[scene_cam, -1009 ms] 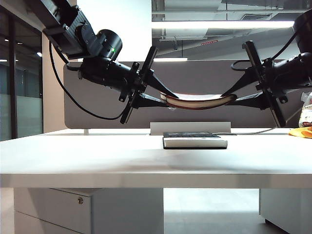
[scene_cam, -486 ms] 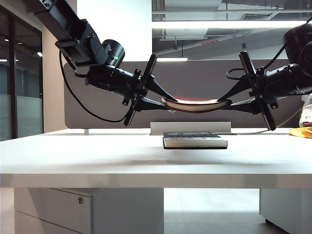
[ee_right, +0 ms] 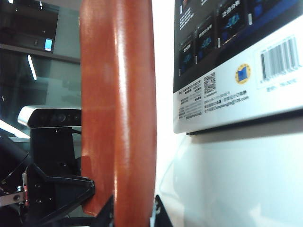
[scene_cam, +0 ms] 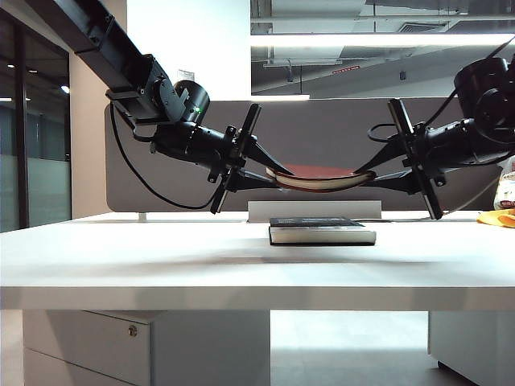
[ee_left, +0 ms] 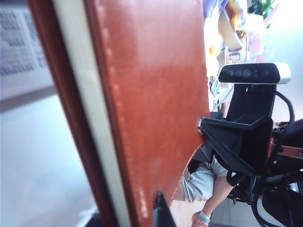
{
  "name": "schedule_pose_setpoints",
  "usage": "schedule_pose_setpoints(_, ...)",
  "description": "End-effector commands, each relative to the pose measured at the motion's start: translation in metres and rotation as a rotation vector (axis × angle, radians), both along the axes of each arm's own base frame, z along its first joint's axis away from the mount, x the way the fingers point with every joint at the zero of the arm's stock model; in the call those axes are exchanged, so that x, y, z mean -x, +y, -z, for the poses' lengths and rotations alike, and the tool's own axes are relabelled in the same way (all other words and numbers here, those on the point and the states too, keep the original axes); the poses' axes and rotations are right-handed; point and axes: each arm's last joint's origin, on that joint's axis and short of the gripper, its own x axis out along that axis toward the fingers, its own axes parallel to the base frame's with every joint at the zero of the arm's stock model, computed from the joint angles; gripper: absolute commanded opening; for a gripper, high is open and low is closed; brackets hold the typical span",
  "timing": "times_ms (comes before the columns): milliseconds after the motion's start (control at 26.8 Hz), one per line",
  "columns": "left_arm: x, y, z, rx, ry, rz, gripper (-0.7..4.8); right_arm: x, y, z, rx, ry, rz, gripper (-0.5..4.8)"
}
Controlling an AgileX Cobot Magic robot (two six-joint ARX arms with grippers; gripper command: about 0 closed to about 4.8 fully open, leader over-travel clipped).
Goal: Pick up the red book and place it on top of the black book.
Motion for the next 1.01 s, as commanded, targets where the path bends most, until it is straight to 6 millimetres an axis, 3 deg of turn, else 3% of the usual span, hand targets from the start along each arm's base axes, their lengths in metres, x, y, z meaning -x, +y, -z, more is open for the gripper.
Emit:
schedule_pose_setpoints(37, -0.005, -0.008, -0.001, 0.032, -0.044, 0.041, -0.06, -0.009, 0.012, -0.009, -0.032, -0.069, -0.103, -0.02)
schedule_pose_setpoints(374, -0.033, -0.016, -0.009, 0.061, -0.070, 0.016, -0.06, -0.019, -0.007, 0.007, -0.013, -0.038, -0.010, -0.02)
schedule_pose_setpoints(560, -0.039, -0.013, -0.002, 0.039, -0.085, -0.037, -0.06, -0.023, -0.012, 0.013, 0.006, -0.045, 0.013, -0.02)
schedule_pose_setpoints(747, -0.046, -0.004, 0.010, 0.021, -0.077, -0.077, -0.06, -0.043, -0.006, 0.019, -0.002, -0.015, -0.025, -0.02)
schedule_pose_setpoints(1009, -0.050, 0.002, 0.013, 0.019, -0.087, -0.099, -0.06, -0.045, -0.012, 0.017, 0.028, -0.038, 0.025, 0.02)
